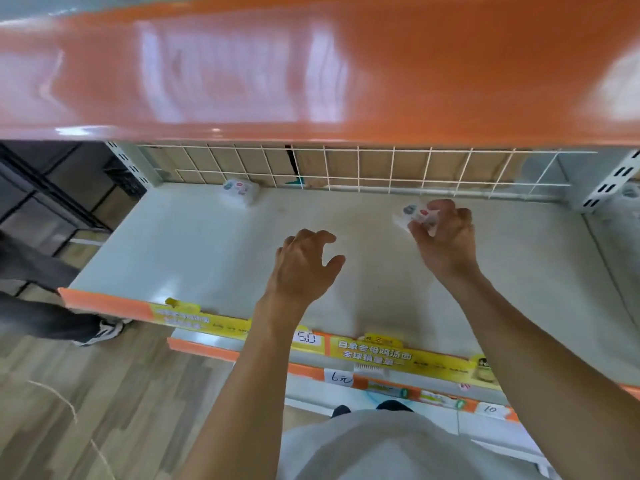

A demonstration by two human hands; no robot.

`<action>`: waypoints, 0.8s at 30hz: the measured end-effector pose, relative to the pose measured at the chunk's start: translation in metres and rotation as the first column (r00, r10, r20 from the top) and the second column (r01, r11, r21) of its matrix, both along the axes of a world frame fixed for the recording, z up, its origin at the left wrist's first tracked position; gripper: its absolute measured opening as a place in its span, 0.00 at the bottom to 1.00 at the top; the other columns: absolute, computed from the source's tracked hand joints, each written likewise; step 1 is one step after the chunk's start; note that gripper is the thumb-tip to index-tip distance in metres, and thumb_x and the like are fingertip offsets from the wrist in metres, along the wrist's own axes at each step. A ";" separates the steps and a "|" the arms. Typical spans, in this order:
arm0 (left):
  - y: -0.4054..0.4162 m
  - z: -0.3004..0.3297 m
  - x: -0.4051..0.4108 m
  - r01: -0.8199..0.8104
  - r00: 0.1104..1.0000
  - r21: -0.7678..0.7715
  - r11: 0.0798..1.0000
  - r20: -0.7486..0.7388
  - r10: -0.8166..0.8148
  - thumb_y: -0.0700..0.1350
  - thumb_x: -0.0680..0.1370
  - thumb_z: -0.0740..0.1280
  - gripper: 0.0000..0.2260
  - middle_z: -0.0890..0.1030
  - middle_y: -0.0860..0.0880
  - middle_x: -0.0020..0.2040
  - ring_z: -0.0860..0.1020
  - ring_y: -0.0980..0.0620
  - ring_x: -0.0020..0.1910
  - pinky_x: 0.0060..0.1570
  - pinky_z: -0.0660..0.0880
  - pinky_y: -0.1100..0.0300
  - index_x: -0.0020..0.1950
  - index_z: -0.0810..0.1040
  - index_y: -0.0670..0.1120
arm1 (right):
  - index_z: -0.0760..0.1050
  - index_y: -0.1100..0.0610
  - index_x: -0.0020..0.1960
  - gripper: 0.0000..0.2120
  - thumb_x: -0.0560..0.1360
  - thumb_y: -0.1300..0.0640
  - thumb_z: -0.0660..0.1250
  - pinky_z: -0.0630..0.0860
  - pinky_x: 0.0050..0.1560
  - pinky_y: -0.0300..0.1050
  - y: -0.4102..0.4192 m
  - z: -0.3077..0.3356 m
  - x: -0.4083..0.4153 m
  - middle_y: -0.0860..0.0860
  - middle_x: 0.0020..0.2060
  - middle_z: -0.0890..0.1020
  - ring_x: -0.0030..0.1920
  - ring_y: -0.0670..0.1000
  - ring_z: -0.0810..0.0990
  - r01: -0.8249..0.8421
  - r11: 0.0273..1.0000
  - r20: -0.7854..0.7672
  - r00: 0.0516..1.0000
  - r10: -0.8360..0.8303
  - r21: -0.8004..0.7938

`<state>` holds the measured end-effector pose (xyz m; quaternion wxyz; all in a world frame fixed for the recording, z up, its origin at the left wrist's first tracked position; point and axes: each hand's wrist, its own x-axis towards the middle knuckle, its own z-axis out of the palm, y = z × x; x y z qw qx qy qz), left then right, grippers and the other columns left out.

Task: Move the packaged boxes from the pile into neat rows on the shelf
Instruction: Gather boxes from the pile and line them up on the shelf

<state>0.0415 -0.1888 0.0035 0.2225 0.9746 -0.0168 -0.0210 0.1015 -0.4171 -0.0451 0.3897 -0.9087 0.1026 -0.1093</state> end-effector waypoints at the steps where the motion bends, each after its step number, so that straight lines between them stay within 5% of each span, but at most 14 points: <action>1: 0.003 -0.002 -0.003 -0.005 1.000 -0.002 1.000 -0.007 0.005 0.54 0.80 0.66 0.19 0.77 0.46 0.66 0.74 0.43 0.65 0.66 0.69 0.50 0.70 0.75 0.51 | 0.71 0.55 0.66 0.21 0.75 0.55 0.71 0.67 0.60 0.47 0.004 0.001 -0.003 0.62 0.61 0.73 0.61 0.62 0.71 0.009 1.000 0.004 1.000 -0.009 0.013; 4: 0.012 -0.006 -0.014 -0.011 1.000 -0.026 1.000 -0.023 0.010 0.54 0.80 0.67 0.19 0.77 0.47 0.65 0.74 0.44 0.64 0.66 0.69 0.50 0.69 0.75 0.52 | 0.70 0.57 0.68 0.26 0.72 0.61 0.72 0.62 0.57 0.42 0.023 0.011 -0.008 0.61 0.62 0.68 0.62 0.61 0.67 -0.015 0.999 0.013 1.000 0.015 0.044; 7: 0.032 -0.009 -0.021 -0.063 0.998 -0.079 0.995 -0.016 0.061 0.53 0.79 0.68 0.18 0.78 0.47 0.63 0.75 0.44 0.63 0.65 0.70 0.49 0.68 0.76 0.51 | 0.75 0.57 0.65 0.26 0.68 0.59 0.76 0.70 0.61 0.43 0.050 0.013 -0.010 0.58 0.59 0.68 0.60 0.59 0.72 -0.070 0.988 -0.001 0.998 0.070 0.139; 11: 0.073 -0.012 -0.018 -0.131 0.991 -0.163 0.978 -0.018 0.130 0.53 0.78 0.69 0.17 0.78 0.48 0.62 0.76 0.45 0.62 0.64 0.72 0.49 0.66 0.78 0.52 | 0.80 0.58 0.58 0.21 0.67 0.56 0.79 0.67 0.35 0.24 0.081 0.015 -0.014 0.54 0.48 0.81 0.42 0.44 0.79 -0.096 0.960 -0.039 0.993 0.109 0.264; 20: 0.169 -0.014 0.040 -0.175 0.983 -0.231 0.957 0.019 0.185 0.51 0.78 0.70 0.17 0.79 0.44 0.62 0.78 0.47 0.63 0.58 0.69 0.62 0.66 0.79 0.48 | 0.81 0.49 0.51 0.15 0.66 0.57 0.80 0.76 0.40 0.43 0.153 0.024 -0.030 0.48 0.46 0.85 0.43 0.49 0.83 -0.005 0.802 -0.043 0.998 0.038 0.597; 24: 0.207 -0.026 0.088 -0.260 0.963 -0.250 0.933 0.007 0.270 0.49 0.77 0.70 0.20 0.79 0.41 0.63 0.78 0.42 0.62 0.62 0.71 0.55 0.68 0.76 0.43 | 0.81 0.49 0.51 0.15 0.67 0.59 0.79 0.78 0.39 0.41 0.187 0.028 -0.041 0.48 0.44 0.86 0.37 0.44 0.82 -0.017 0.756 -0.039 0.998 0.056 0.654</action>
